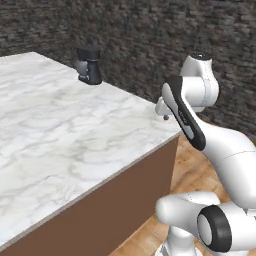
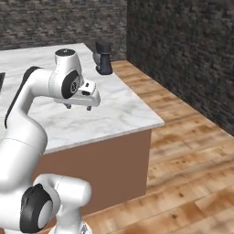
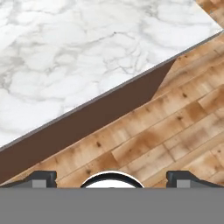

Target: Navigate to the stand mixer.

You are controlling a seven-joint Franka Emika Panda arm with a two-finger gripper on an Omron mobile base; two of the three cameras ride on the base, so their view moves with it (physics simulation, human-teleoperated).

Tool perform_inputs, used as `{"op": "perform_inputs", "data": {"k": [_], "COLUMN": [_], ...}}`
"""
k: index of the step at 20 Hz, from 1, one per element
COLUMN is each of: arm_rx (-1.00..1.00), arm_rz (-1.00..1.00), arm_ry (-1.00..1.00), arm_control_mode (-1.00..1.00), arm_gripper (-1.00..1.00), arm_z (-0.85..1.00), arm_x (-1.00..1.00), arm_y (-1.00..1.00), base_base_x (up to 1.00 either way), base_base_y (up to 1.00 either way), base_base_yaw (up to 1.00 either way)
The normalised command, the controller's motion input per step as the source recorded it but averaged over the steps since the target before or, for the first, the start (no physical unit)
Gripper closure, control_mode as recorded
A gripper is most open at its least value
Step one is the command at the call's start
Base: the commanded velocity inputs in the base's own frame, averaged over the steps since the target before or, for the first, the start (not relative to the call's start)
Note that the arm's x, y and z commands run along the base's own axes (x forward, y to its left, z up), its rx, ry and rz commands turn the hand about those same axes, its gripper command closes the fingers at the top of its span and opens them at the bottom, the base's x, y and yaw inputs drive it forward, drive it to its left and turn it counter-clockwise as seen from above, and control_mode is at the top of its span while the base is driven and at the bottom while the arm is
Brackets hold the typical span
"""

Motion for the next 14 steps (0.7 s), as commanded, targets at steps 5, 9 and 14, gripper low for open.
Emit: {"op": "perform_inputs", "data": {"k": [5, 9, 14], "arm_rx": [0.0, 0.0, 0.0], "arm_rz": [0.0, 0.0, 0.0], "arm_ry": [0.0, 0.0, 0.0], "arm_control_mode": [1.0, 1.0, 1.0], "arm_gripper": [-1.0, -1.0, -1.0], "arm_z": [0.0, 0.0, 0.0], "arm_x": [0.0, 0.0, 0.0], "arm_y": [0.0, 0.0, 0.0], "base_base_x": [0.88, 0.57, 0.61], "base_base_y": [-1.0, -1.0, -1.0], "base_base_yaw": [0.33, 0.32, 0.3]}}
